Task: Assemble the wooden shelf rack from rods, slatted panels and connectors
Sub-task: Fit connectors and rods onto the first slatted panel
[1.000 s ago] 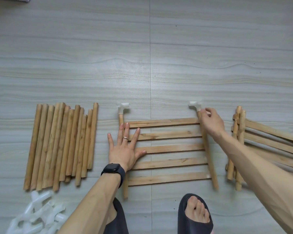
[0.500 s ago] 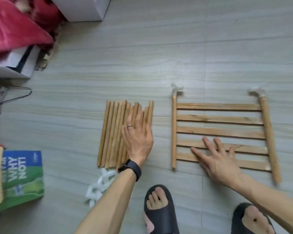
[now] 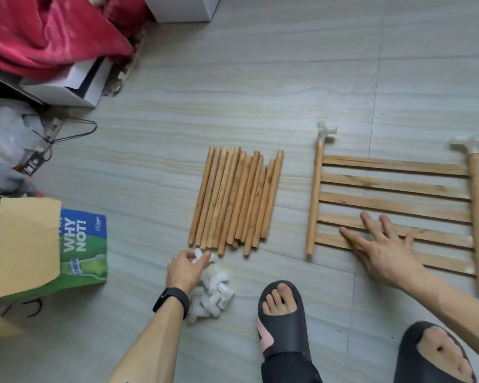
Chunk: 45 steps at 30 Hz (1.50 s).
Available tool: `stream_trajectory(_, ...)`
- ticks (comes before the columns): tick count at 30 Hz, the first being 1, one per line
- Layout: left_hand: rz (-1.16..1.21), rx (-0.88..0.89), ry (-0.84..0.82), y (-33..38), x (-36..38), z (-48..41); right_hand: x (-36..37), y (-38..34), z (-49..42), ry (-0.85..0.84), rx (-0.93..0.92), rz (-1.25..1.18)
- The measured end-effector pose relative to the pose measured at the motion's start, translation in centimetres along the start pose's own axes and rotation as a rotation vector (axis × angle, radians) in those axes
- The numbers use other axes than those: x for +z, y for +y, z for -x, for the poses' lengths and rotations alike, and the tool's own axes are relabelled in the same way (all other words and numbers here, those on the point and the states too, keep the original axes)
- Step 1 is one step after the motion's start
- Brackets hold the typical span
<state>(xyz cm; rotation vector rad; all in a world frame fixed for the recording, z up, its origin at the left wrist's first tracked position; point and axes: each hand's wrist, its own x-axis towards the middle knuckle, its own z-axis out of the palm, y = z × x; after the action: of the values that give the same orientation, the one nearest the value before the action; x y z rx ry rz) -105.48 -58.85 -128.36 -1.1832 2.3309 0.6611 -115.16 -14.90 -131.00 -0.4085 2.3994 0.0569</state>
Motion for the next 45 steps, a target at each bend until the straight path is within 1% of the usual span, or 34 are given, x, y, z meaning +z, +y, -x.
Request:
stream_trajectory(4, 0.089, 0.043, -0.05, 0.3, -0.3, 0.1, 0.0, 0.0, 0.1, 0.014, 0.002, -0.012)
stream_trajectory(10, 0.176, 0.034, -0.07, 1.6, -1.1, -0.5, 0.0, -0.1, 0.1, 0.02, 0.015, -0.004)
stream_trajectory(12, 0.223, 0.025, -0.098, 2.0, -1.4, -0.9, 0.1, -0.1, 0.1, 0.032, 0.019, 0.001)
stream_trajectory(15, 0.227, 0.027, -0.166, 2.6, -1.7, -1.1, 0.3, 0.0, 0.0, 0.045, 0.026, 0.004)
stream_trajectory(18, 0.23, 0.025, -0.19, 3.1, -2.1, -0.8, 0.6, 0.1, -0.1, 0.045, 0.023, -0.001)
stream_trajectory(22, 0.34, 0.004, -0.228, 4.9, -2.8, 0.4, 0.2, 0.1, 0.0, 0.021, 0.017, -0.025)
stream_trajectory(25, 0.439, 0.108, -0.313, 7.9, -2.1, 2.2, -1.1, -0.1, 0.3, -0.013, 0.016, -0.042)
stream_trajectory(26, 0.462, 0.155, -0.364, 9.3, -1.4, 3.0, -1.7, -0.3, 0.6, 0.011, 0.01, -0.067)
stream_trajectory(28, 0.492, 0.237, -0.476, 12.2, 0.5, 4.5, -2.9, -1.0, 1.5, 0.11, -0.039, -0.248)
stream_trajectory(31, 0.527, 0.278, -0.641, 16.2, 4.4, 6.6, -4.6, -2.5, 2.8, 0.168, -0.122, -0.846)
stream_trajectory(32, 0.521, 0.273, -0.683, 17.2, 5.8, 7.2, -4.8, -2.9, 3.1, 0.168, -0.141, -0.953)
stream_trajectory(35, 0.446, 0.243, -0.733, 18.7, 9.4, 8.6, -4.3, -3.6, 3.7, 0.169, -0.18, -0.959)
stream_trajectory(38, 0.365, 0.138, -0.685, 18.7, 11.5, 9.1, -2.5, -3.6, 4.5, 0.213, -0.196, -0.965)
stream_trajectory(41, 0.334, 0.016, -0.65, 18.6, 12.3, 9.3, -1.1, -3.8, 5.2, 0.23, -0.306, -0.921)
stream_trajectory(43, 0.264, 0.018, -0.624, 18.5, 12.6, 9.5, -0.4, -4.0, 5.4, 0.197, -0.309, -0.858)
stream_trajectory(45, 0.201, 0.059, -0.613, 18.5, 12.8, 9.7, -0.1, -3.9, 5.3, 0.219, -0.23, -0.861)
